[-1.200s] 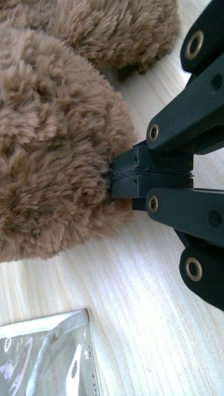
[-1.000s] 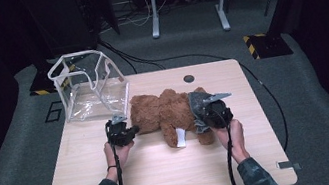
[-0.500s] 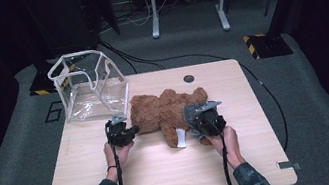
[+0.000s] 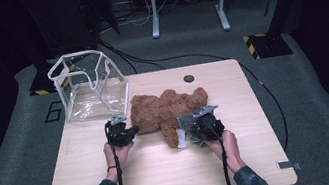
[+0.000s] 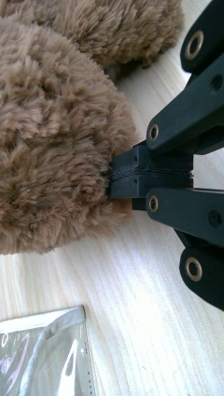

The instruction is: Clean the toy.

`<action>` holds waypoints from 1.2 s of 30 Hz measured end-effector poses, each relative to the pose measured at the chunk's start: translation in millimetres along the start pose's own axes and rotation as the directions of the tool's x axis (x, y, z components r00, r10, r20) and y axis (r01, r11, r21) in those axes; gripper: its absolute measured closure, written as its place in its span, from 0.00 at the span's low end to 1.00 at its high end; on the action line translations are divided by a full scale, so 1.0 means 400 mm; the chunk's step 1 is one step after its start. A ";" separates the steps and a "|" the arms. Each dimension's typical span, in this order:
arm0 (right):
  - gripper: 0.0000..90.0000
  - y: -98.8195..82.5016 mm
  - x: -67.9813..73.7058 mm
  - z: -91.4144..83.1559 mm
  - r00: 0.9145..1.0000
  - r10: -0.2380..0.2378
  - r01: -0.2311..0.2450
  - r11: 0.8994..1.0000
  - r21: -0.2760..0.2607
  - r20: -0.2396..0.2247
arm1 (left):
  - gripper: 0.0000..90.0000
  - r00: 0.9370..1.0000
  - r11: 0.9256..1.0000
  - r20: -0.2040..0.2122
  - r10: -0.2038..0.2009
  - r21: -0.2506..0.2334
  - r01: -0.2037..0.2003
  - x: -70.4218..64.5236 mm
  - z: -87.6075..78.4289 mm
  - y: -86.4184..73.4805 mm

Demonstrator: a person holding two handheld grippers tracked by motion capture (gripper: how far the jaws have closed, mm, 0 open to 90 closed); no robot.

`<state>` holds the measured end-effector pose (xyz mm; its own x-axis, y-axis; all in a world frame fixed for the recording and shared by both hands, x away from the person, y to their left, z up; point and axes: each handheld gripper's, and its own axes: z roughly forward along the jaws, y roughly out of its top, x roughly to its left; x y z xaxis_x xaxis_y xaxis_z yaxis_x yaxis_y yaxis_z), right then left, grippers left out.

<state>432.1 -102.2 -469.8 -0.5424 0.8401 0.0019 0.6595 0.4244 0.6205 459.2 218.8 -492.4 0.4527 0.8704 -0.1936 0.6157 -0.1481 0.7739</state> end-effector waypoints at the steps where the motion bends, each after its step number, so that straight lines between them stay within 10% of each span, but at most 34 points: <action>1: 0.87 0.003 0.005 -0.012 1.000 -0.006 0.006 1.000 -0.017 0.003 | 0.99 1.000 1.000 0.000 0.006 0.002 -0.006 0.000 0.000 0.001; 9: 0.86 0.110 0.103 0.015 0.993 -0.110 0.103 0.986 -0.130 -0.051 | 0.99 1.000 1.000 0.006 0.003 -0.001 -0.003 -0.005 0.003 0.001; 18: 0.86 0.064 0.110 0.075 0.990 -0.099 0.106 0.992 0.065 -0.098 | 0.99 1.000 1.000 0.016 -0.003 -0.009 0.003 -0.003 -0.001 0.001; 26: 0.86 0.110 0.114 0.012 0.989 -0.096 0.081 0.988 -0.135 -0.108 | 0.99 1.000 1.000 0.019 0.001 -0.011 0.000 -0.005 -0.002 0.001; 32: 0.86 0.109 0.130 0.072 0.988 -0.093 0.090 0.995 -0.030 -0.124 | 0.99 1.000 1.000 0.020 -0.003 -0.004 0.003 0.001 0.000 -0.001; 36: 0.86 0.133 0.096 -0.004 0.993 -0.093 0.083 0.987 -0.139 -0.069 | 0.99 1.000 1.000 0.021 -0.001 -0.004 0.001 0.002 0.001 0.000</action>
<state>445.2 -47.8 -435.6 -0.6359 0.7717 -0.0021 0.5337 0.4417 0.7212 459.8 219.4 -492.7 0.4655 0.8606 -0.2068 0.6134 -0.1452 0.7763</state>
